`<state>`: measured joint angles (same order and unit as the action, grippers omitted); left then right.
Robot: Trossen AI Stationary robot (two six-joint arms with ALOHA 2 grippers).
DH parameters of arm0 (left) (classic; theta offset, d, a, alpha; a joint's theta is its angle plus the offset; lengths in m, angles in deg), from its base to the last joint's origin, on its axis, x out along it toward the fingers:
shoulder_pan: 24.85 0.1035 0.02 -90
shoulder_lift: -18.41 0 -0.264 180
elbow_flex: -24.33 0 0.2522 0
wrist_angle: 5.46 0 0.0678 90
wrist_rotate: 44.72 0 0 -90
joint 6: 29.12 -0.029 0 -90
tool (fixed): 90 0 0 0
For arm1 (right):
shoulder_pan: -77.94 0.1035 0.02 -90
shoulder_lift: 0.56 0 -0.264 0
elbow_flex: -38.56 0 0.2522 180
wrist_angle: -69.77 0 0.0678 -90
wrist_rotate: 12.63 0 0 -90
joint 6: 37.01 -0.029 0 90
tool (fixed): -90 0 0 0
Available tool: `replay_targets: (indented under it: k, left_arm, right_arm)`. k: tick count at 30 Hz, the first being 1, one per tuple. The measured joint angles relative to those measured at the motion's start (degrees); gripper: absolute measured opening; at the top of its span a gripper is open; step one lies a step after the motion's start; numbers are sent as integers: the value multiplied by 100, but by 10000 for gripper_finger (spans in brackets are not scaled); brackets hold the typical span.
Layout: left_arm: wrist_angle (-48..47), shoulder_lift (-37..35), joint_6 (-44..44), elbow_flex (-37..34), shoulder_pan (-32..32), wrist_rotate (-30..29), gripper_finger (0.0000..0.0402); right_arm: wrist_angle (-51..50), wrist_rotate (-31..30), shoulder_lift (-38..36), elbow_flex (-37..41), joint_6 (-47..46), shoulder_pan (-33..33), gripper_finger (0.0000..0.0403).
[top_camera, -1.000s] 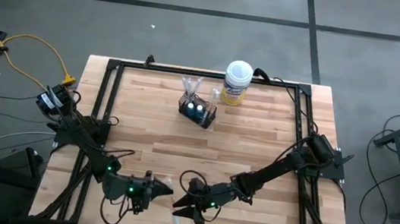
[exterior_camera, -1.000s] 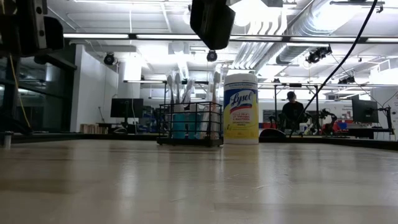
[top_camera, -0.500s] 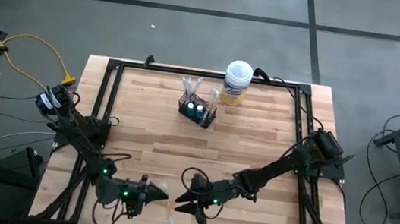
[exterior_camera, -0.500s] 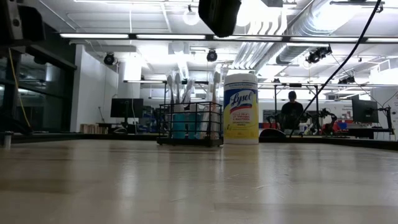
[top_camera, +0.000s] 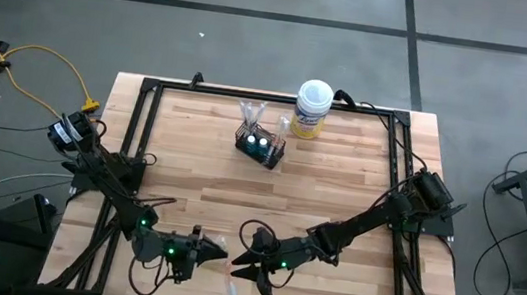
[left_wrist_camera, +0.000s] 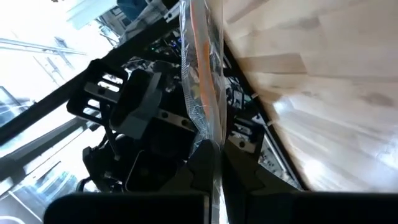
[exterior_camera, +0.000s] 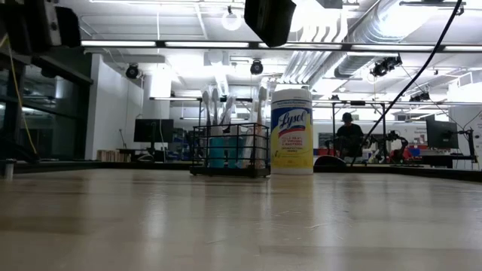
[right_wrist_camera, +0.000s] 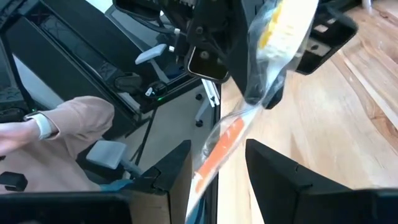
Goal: Pick & Place toothbrushing station
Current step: Put the orange toothbrush into the black mesh organizer
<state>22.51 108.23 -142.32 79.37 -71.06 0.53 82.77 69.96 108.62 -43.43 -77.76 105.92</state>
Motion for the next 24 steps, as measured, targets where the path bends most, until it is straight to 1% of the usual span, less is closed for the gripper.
replay_targets:
  k: [15, 20, 24]
  left_arm:
    - [700, 2, -548, 2, 203, 297, 5]
    - [725, 2, -567, 2, 271, 375, 5]
    - [735, 2, -564, 2, 347, 410, 5]
  right_arm:
    - [2, 50, 1, -1, -111, 13, 142]
    - [4, 59, 1, -4, -126, 13, 142]
    - [2, 180, 1, -4, -166, 12, 142]
